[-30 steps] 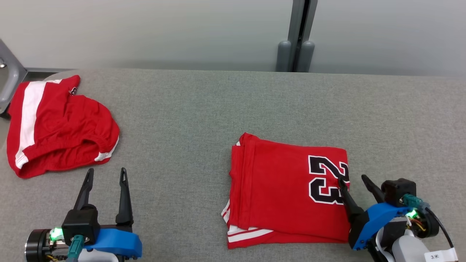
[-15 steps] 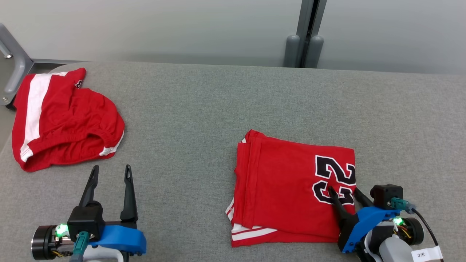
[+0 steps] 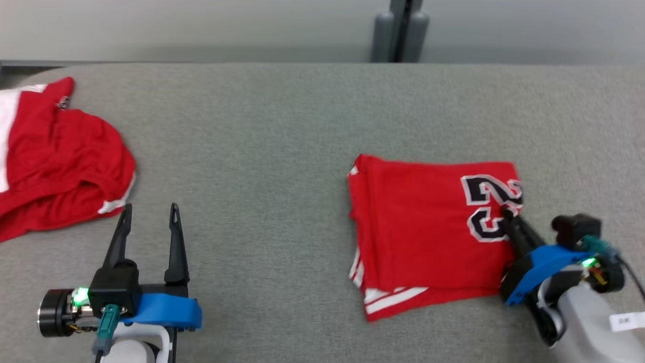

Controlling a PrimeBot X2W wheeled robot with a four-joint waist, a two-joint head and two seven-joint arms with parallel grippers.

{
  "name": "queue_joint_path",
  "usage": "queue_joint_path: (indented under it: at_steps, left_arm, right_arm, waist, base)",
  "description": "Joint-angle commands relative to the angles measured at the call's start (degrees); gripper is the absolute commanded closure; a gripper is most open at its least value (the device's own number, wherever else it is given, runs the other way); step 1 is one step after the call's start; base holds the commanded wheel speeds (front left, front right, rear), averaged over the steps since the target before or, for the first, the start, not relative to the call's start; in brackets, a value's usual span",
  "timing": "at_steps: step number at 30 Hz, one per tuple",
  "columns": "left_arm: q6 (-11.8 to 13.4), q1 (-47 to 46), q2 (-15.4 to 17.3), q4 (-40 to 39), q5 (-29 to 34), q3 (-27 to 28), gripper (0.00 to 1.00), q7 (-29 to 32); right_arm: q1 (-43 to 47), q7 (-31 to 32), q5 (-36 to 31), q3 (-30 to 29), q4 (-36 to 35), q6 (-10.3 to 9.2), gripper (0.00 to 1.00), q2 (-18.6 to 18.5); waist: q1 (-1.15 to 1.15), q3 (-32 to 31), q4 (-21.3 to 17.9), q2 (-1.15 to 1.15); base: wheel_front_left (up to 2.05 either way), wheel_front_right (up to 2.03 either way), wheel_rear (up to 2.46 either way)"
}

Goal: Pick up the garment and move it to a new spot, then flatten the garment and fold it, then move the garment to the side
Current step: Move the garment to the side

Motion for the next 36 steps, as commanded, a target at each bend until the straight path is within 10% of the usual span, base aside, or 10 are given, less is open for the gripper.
queue_joint_path:
  at_steps: [1,18,36]
  left_arm:
    - [0.44,-1.47,0.26,-0.57,0.42,0.02,0.0,-0.25]
    - [1.22,-14.64,4.26,-5.86,3.45,0.0,0.0,1.46]
    - [1.73,-16.77,4.02,-7.55,3.19,-1.77,0.0,1.31]
  right_arm:
    - [-1.57,-0.36,0.53,-0.54,-0.66,-0.03,1.0,-1.61]
    - [-4.88,-2.49,2.96,-9.17,-8.72,-0.04,1.0,-10.14]
    - [-21.04,2.69,0.74,-6.18,-9.5,-0.03,1.0,-19.28]
  waist:
    - [-0.01,1.3,-0.87,0.0]
    - [-0.01,16.95,-11.81,0.0]
    - [-0.01,20.42,-8.18,0.0]
  base:
    - [0.0,0.0,0.0]
    - [0.0,0.0,0.0]
    - [0.0,0.0,0.0]
